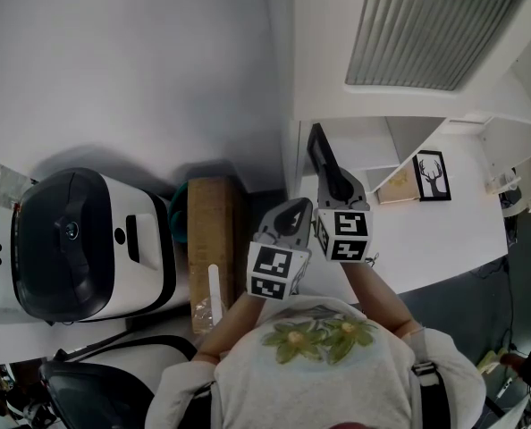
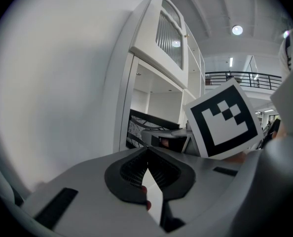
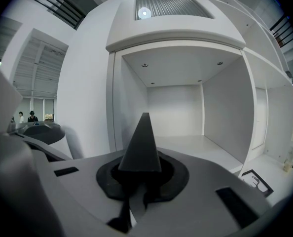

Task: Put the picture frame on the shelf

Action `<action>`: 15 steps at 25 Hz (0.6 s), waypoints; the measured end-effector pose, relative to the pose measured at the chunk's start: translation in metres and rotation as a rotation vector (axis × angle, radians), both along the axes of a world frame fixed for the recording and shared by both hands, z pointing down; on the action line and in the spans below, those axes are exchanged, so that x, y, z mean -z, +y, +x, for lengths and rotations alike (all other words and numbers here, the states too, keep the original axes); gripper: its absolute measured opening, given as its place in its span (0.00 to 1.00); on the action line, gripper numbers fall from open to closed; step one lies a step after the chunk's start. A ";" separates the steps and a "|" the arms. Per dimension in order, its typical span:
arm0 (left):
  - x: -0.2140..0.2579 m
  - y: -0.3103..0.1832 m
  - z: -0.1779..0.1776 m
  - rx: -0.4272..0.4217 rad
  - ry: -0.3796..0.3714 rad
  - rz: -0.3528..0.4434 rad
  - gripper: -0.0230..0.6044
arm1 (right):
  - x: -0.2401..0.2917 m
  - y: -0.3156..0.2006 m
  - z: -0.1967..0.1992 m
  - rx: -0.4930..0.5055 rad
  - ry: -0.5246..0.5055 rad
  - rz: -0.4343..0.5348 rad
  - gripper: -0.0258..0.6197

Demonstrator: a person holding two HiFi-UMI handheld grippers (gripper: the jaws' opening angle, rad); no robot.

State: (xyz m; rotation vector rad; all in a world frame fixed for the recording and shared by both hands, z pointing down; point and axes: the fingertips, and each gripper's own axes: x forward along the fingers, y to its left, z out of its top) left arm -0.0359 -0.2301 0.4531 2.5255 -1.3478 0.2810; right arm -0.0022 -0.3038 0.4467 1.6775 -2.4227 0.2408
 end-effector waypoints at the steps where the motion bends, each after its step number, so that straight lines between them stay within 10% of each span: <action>1: 0.000 0.000 0.000 0.000 0.000 -0.001 0.08 | 0.000 -0.001 0.000 0.001 0.000 0.000 0.10; 15: -0.001 -0.009 -0.008 0.024 -0.002 0.000 0.08 | -0.005 -0.015 -0.003 0.010 -0.002 -0.024 0.10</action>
